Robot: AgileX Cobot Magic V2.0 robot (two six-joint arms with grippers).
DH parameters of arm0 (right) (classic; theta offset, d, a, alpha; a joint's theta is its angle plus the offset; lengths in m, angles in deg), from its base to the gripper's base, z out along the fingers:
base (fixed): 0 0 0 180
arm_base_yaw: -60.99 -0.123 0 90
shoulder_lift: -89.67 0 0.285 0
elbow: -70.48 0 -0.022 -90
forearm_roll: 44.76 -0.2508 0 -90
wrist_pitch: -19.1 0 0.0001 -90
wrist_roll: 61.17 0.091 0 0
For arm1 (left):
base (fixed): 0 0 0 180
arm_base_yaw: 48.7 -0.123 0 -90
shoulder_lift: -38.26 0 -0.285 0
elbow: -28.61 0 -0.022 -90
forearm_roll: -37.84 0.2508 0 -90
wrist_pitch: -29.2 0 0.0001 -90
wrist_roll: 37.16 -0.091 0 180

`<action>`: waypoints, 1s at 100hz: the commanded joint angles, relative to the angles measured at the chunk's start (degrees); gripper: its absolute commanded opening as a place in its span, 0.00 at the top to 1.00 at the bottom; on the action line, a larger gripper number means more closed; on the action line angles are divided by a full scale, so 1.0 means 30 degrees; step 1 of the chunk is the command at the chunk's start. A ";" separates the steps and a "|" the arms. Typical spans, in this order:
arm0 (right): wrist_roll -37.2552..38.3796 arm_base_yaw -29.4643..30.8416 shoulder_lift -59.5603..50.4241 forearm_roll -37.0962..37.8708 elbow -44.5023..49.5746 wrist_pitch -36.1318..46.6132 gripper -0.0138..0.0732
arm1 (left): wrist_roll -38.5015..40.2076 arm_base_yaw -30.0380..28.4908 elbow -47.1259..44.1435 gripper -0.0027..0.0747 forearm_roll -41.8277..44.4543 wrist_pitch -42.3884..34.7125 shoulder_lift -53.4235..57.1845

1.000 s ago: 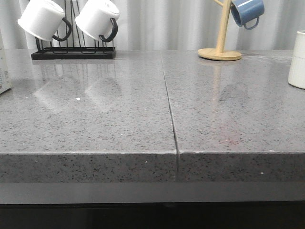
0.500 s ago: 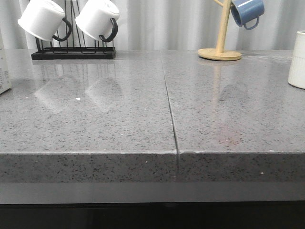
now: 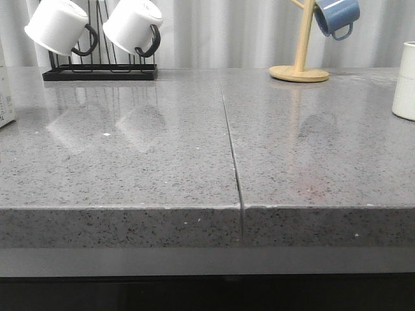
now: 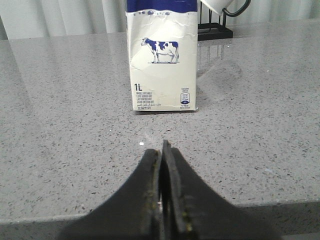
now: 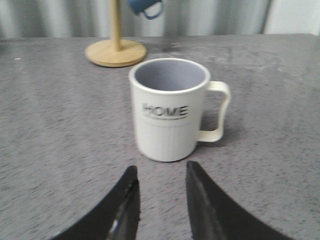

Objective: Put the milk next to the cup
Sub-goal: 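Move the right gripper to the white HOME mug and grasp its handle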

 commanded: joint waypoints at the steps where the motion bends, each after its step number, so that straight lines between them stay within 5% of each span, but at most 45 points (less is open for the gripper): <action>1: -0.0186 0.1179 0.1594 0.0096 -0.0689 0.3751 0.54 | 0.0000 0.0088 -0.0881 0.99 -0.0129 -0.1651 0.0593; 44: -0.0169 0.3322 0.8735 -0.0108 -0.0912 1.1088 0.54 | 0.0000 0.0088 -0.0881 0.99 -0.0129 -0.1651 0.0593; 100: 0.0283 0.3238 1.4393 -0.0108 -0.4531 1.2129 0.54 | 0.0000 0.0088 -0.0881 0.99 -0.0129 -0.1651 0.0593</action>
